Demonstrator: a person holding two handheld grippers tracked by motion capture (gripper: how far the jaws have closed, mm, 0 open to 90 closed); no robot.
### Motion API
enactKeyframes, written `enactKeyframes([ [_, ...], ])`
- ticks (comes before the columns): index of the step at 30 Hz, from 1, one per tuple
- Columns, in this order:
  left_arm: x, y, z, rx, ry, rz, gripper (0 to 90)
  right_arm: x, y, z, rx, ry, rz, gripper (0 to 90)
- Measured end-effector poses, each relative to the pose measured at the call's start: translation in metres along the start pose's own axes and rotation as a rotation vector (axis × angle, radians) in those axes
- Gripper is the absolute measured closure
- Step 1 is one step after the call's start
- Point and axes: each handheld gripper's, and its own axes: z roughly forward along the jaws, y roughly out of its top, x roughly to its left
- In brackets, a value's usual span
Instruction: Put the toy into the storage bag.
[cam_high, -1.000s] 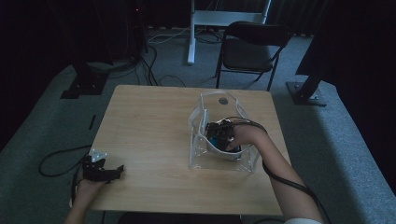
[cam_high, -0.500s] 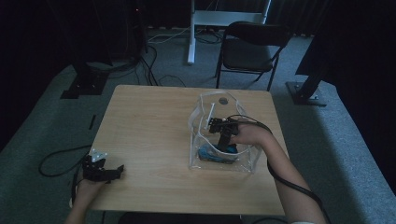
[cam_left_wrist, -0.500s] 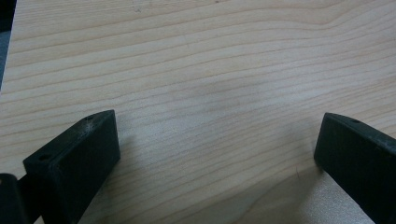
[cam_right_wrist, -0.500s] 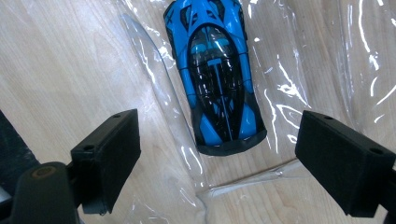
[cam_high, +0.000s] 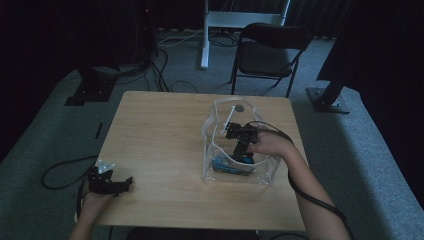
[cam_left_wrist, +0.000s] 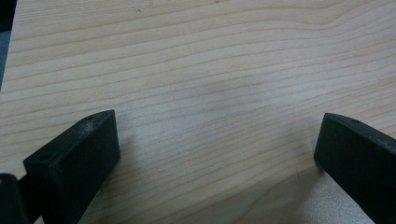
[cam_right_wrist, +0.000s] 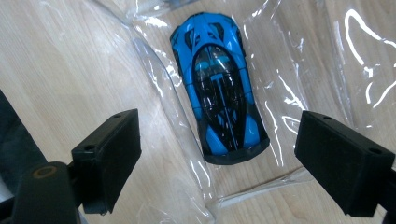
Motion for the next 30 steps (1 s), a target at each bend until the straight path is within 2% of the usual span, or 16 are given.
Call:
enactKeyframes([
  [4, 0.000, 0.000, 0.000, -0.001, 0.001, -0.002, 0.7, 0.000, -0.002, -0.007, -0.046, 0.019, 0.022, 13.7],
  [6, 0.000, 0.000, 0.000, -0.001, 0.001, -0.002, 0.7, 0.000, -0.004, -0.011, -0.072, 0.005, 0.026, 13.7],
  [13, 0.000, 0.000, 0.000, -0.001, 0.001, -0.003, 0.7, 0.003, -0.014, -0.023, -0.160, 0.003, 0.034, 13.7],
  [20, 0.000, 0.000, 0.000, -0.001, 0.001, -0.003, 0.7, 0.003, -0.030, -0.035, -0.294, 0.007, 0.053, 13.8],
  [30, 0.000, 0.000, 0.000, 0.000, 0.001, -0.002, 0.7, 0.008, -0.051, -0.041, -0.438, 0.026, 0.069, 13.7],
])
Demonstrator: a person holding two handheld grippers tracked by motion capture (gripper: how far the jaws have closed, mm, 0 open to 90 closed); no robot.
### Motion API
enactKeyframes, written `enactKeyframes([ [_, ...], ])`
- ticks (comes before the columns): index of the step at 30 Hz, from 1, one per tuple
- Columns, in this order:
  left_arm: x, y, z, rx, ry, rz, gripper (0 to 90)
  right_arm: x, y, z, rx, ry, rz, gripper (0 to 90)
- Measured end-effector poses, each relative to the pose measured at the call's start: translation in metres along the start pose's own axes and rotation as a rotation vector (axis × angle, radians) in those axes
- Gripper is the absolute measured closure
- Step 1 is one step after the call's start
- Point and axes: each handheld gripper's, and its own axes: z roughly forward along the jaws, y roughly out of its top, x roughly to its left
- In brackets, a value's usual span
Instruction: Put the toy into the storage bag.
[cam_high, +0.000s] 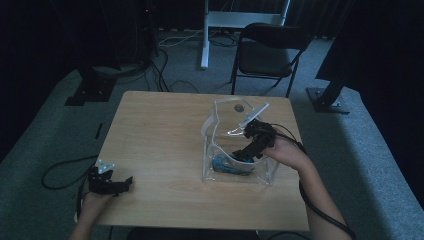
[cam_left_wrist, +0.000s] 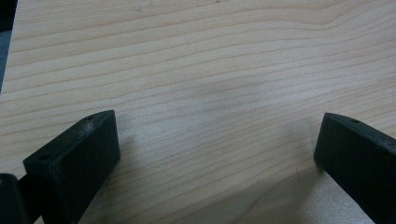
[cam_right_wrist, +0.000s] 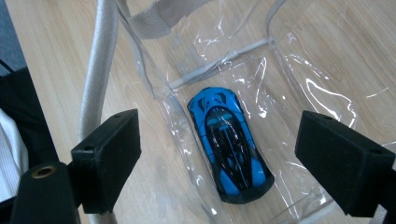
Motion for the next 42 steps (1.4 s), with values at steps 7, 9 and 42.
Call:
enactKeyframes([
  [7, 0.000, 0.000, 0.000, 0.000, 0.000, 0.000, 0.7, 0.002, -0.009, -0.008, -0.104, -0.023, 0.009, 13.8],
  [9, 0.000, 0.000, 0.000, 0.000, 0.000, 0.000, 0.7, 0.006, -0.011, -0.013, -0.148, -0.021, 0.008, 13.8],
  [42, 0.000, 0.000, 0.000, 0.001, 0.000, -0.001, 0.7, 0.042, -0.054, -0.039, -0.463, 0.028, -0.007, 12.5],
])
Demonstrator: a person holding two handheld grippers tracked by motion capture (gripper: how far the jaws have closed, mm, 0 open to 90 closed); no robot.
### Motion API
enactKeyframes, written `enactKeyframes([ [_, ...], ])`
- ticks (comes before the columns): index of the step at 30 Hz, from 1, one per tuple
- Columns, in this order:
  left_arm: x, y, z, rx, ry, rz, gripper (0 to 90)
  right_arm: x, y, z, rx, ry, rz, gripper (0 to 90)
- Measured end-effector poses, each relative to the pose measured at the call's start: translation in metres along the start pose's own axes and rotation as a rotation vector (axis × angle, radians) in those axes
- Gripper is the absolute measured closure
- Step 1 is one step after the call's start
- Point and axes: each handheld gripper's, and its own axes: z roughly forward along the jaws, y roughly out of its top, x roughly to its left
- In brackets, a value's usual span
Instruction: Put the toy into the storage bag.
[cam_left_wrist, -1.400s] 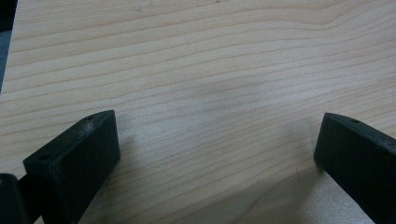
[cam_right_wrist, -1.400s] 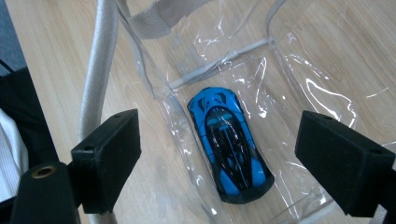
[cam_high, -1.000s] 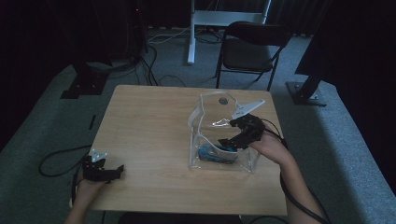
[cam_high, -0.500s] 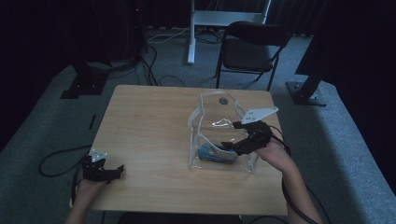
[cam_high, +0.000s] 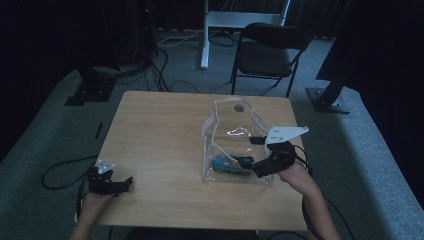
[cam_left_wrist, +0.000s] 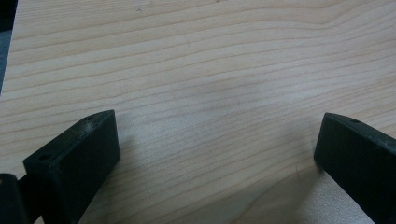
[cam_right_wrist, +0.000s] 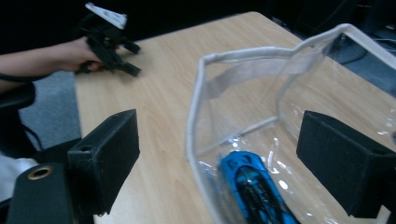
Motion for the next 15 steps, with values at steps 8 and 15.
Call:
enactKeyframes([
  [8, 0.000, 0.000, 0.000, 0.000, 0.000, 0.000, 0.7, 0.013, -0.012, -0.007, -0.023, 0.010, -0.005, 12.6],
  [15, 0.000, 0.000, 0.000, 0.000, 0.000, 0.000, 0.7, 0.016, -0.025, -0.012, -0.053, 0.022, 0.011, 12.6],
])
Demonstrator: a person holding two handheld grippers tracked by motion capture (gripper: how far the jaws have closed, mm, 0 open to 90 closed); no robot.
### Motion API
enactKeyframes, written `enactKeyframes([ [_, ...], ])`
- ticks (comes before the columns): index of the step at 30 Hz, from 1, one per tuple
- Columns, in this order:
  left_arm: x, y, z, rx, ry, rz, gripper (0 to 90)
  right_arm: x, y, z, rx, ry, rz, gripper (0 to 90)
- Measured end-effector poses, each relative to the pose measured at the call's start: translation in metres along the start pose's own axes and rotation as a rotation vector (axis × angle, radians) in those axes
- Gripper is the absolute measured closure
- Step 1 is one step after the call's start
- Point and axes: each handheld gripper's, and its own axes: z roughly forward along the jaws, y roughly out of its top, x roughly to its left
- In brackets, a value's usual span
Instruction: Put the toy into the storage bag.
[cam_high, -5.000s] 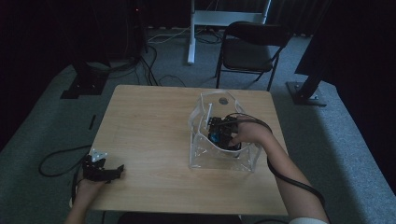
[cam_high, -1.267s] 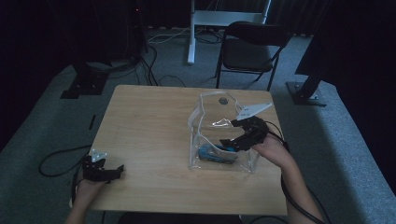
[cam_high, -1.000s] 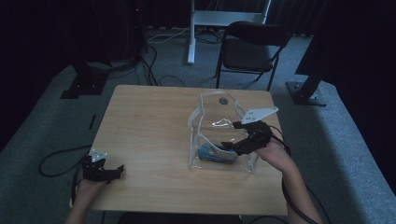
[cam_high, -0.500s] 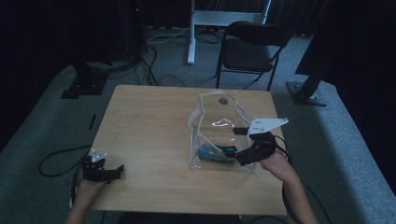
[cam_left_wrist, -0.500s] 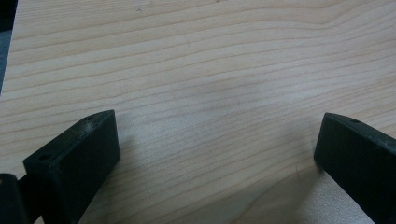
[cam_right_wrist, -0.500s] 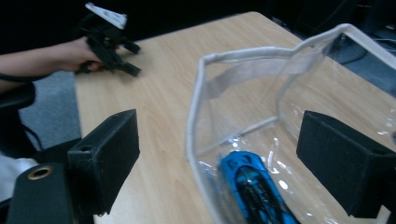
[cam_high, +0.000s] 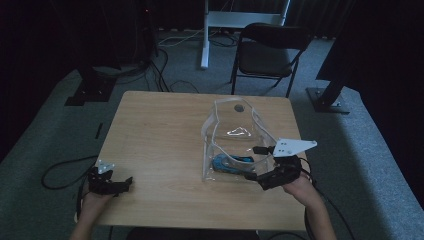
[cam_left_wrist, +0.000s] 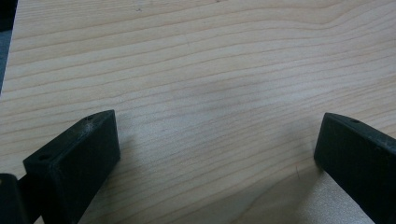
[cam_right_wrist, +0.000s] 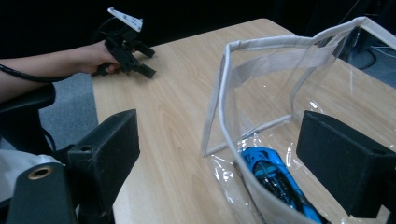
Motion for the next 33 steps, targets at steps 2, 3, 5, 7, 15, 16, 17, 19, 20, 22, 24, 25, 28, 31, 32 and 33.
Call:
enactKeyframes([
  [2, 0.000, 0.000, 0.000, 0.000, 0.000, 0.000, 0.7, 0.001, -0.004, -0.002, -0.009, 0.000, 0.002, 12.6],
  [3, 0.000, 0.000, 0.000, 0.000, 0.000, 0.000, 0.7, 0.002, -0.005, -0.004, -0.009, 0.004, 0.006, 12.6],
  [5, 0.000, 0.000, 0.000, 0.000, 0.000, 0.000, 0.7, 0.003, -0.010, -0.006, -0.010, 0.003, 0.008, 12.6],
  [7, 0.000, 0.000, 0.000, 0.001, 0.000, 0.001, 0.7, 0.005, -0.014, -0.008, -0.013, 0.003, 0.012, 12.6],
  [15, 0.000, 0.000, 0.000, 0.000, 0.000, 0.000, 0.7, 0.010, -0.030, -0.011, -0.002, 0.020, 0.031, 12.6],
  [16, 0.000, 0.000, 0.000, 0.000, 0.000, 0.000, 0.7, 0.009, -0.032, -0.011, 0.000, 0.020, 0.037, 12.6],
  [17, 0.000, 0.000, 0.000, 0.001, 0.000, 0.000, 0.7, 0.009, -0.035, -0.010, 0.002, 0.024, 0.041, 12.6],
  [19, 0.000, 0.000, 0.000, 0.000, -0.001, 0.000, 0.7, 0.009, -0.041, -0.008, 0.007, 0.030, 0.045, 12.6],
  [20, 0.000, 0.000, 0.000, 0.000, -0.001, 0.000, 0.7, 0.009, -0.043, -0.006, 0.012, 0.025, 0.046, 12.8],
  [22, 0.000, 0.000, 0.000, 0.000, -0.001, -0.001, 0.7, 0.010, -0.049, -0.003, 0.015, 0.043, 0.052, 12.8],
  [24, 0.000, 0.000, 0.000, 0.002, -0.001, 0.001, 0.7, 0.010, -0.056, 0.000, 0.025, 0.053, 0.058, 12.9],
  [25, 0.000, 0.000, 0.000, 0.002, -0.002, 0.001, 0.7, 0.010, -0.059, 0.002, 0.031, 0.061, 0.061, 12.9],
  [28, 0.000, 0.000, 0.000, 0.002, -0.002, 0.003, 0.7, 0.008, -0.070, 0.007, 0.039, 0.073, 0.065, 13.0],
  [31, 0.000, 0.000, -0.001, 0.003, -0.004, 0.003, 0.7, 0.005, -0.080, 0.011, 0.035, 0.064, 0.072, 13.0],
  [32, 0.000, 0.000, -0.001, 0.001, -0.004, 0.003, 0.7, 0.004, -0.083, 0.012, 0.039, 0.057, 0.075, 13.0],
  [33, 0.000, -0.001, -0.001, 0.001, -0.003, 0.003, 0.7, 0.003, -0.087, 0.013, 0.040, 0.056, 0.076, 13.0],
])
